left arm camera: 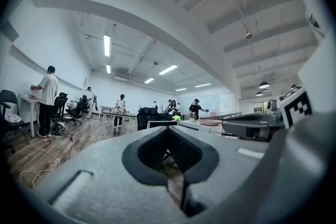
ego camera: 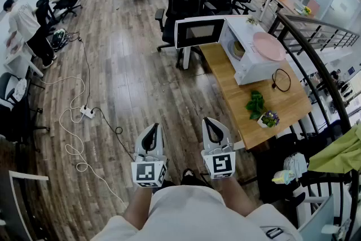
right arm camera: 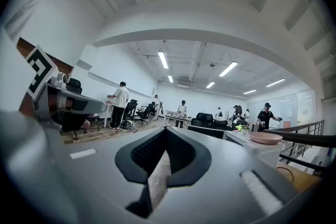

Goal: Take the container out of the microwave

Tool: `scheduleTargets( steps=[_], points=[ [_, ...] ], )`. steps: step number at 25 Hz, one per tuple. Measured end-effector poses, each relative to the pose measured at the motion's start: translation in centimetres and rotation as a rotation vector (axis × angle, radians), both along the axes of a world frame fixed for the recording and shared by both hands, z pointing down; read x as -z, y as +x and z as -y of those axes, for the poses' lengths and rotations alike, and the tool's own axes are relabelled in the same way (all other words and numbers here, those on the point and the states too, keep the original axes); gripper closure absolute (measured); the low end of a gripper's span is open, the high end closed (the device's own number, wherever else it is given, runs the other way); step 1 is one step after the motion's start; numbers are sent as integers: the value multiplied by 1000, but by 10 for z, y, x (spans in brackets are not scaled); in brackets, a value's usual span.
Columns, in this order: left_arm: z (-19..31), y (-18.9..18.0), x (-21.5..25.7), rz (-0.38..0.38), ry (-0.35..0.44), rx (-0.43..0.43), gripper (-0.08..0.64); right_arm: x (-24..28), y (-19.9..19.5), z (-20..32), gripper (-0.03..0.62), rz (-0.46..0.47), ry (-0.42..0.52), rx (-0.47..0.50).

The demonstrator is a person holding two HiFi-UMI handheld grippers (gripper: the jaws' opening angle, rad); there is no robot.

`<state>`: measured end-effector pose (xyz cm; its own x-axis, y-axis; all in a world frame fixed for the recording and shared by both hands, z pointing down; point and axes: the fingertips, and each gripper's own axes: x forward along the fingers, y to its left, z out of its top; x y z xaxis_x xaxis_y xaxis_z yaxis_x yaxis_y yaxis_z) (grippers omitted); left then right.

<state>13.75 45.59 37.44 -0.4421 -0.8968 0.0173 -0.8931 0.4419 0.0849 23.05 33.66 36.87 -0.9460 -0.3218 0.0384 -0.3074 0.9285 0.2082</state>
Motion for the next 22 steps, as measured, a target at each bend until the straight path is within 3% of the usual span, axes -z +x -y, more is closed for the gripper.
scheduleTargets(
  steps=[11,22],
  points=[
    [31,23,-7,-1,-26,-57,557,-12,8,16,581,-5,-22,7],
    [84,41,-17,-31,-30,-59,557,-22,14,58,568,-29,-29,41]
  ],
)
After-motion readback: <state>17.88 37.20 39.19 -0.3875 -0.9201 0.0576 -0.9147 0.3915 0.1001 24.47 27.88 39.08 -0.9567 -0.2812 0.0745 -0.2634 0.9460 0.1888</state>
